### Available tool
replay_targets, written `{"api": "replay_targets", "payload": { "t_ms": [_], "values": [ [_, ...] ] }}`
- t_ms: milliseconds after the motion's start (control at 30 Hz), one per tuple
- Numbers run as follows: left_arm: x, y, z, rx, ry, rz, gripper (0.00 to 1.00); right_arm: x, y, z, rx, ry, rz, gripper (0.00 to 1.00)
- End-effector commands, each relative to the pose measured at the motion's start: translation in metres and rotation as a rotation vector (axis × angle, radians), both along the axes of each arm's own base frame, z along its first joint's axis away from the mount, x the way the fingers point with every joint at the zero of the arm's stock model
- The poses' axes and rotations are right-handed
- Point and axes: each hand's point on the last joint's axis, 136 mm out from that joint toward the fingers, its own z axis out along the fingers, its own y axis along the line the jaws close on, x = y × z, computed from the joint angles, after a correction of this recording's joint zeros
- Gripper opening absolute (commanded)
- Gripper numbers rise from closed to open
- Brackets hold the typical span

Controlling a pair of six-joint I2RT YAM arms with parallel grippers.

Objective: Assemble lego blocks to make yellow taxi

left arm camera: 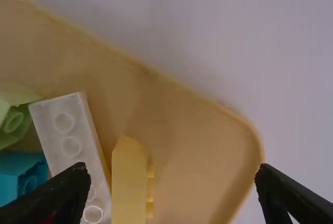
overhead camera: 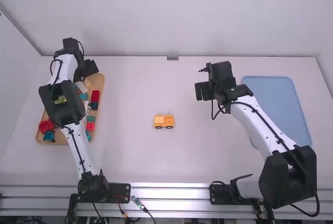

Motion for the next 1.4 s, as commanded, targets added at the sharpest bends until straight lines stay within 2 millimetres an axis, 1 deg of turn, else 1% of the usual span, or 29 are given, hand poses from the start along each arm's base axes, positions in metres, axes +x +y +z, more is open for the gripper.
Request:
{"api": "replay_targets", "payload": {
  "t_ms": [0,67,133,167,233,300,367,433,567,633,733,933,1000,1033,1167,1267,1367],
  "values": [
    [0.007,-0.001,-0.002,0.008,-0.028,-0.027,0.85,-0.003,-0.003,-0.001,-0.007,-0.001,0.000,0.99],
    [0.019,-0.003,0.001,0.038,-0.068,-0.048,0.88,-0.003,-0.004,-0.001,-0.013,-0.003,0.006,0.99],
    [0.020,-0.006,0.001,0.042,-0.067,-0.035,0.88,-0.003,-0.003,0.000,-0.013,-0.003,0.008,0.99],
    [0.015,-0.006,-0.001,0.033,-0.048,0.004,0.87,-0.003,-0.003,0.000,-0.013,-0.002,0.008,0.99],
    [0.004,-0.006,-0.004,0.015,-0.004,0.000,0.87,-0.002,-0.004,0.000,-0.012,-0.003,0.004,0.99],
    [-0.001,-0.008,-0.007,0.012,0.021,-0.019,0.86,-0.003,-0.002,0.000,-0.013,-0.004,0.009,0.99],
    [-0.003,-0.011,-0.012,0.019,0.037,-0.031,0.85,-0.003,0.000,0.000,-0.012,-0.003,0.014,0.99],
    [-0.006,-0.010,-0.020,0.017,0.042,-0.026,0.83,-0.003,-0.001,0.000,-0.012,-0.004,0.012,0.99],
    [-0.013,-0.010,-0.041,0.011,0.057,-0.019,0.81,-0.003,-0.001,-0.001,-0.013,-0.002,0.012,0.99],
    [-0.014,-0.014,-0.050,0.007,0.058,-0.024,0.77,-0.003,-0.001,-0.001,-0.012,-0.002,0.013,0.99],
    [-0.015,-0.009,-0.055,0.014,0.050,-0.015,0.70,-0.003,-0.001,-0.001,-0.014,-0.002,0.013,0.99],
    [-0.018,-0.010,-0.055,0.033,0.073,-0.017,0.69,-0.004,-0.001,-0.001,-0.014,0.000,0.013,0.99],
    [-0.022,-0.003,-0.056,0.048,0.084,0.006,0.63,-0.004,-0.001,-0.001,-0.014,0.002,0.014,0.99],
    [-0.023,-0.002,-0.056,0.058,0.089,0.008,0.62,-0.004,-0.001,-0.001,-0.014,0.002,0.012,0.99],
    [-0.020,-0.005,-0.055,0.062,0.085,-0.004,0.55,-0.004,-0.001,-0.001,-0.019,0.000,0.019,0.99],
    [-0.025,-0.002,-0.054,0.056,0.102,0.002,0.55,-0.004,-0.001,-0.001,-0.018,-0.001,0.018,0.99],
    [-0.027,-0.007,-0.055,0.052,0.114,-0.006,0.46,-0.004,-0.001,-0.001,-0.018,0.000,0.019,0.99]
  ]
}}
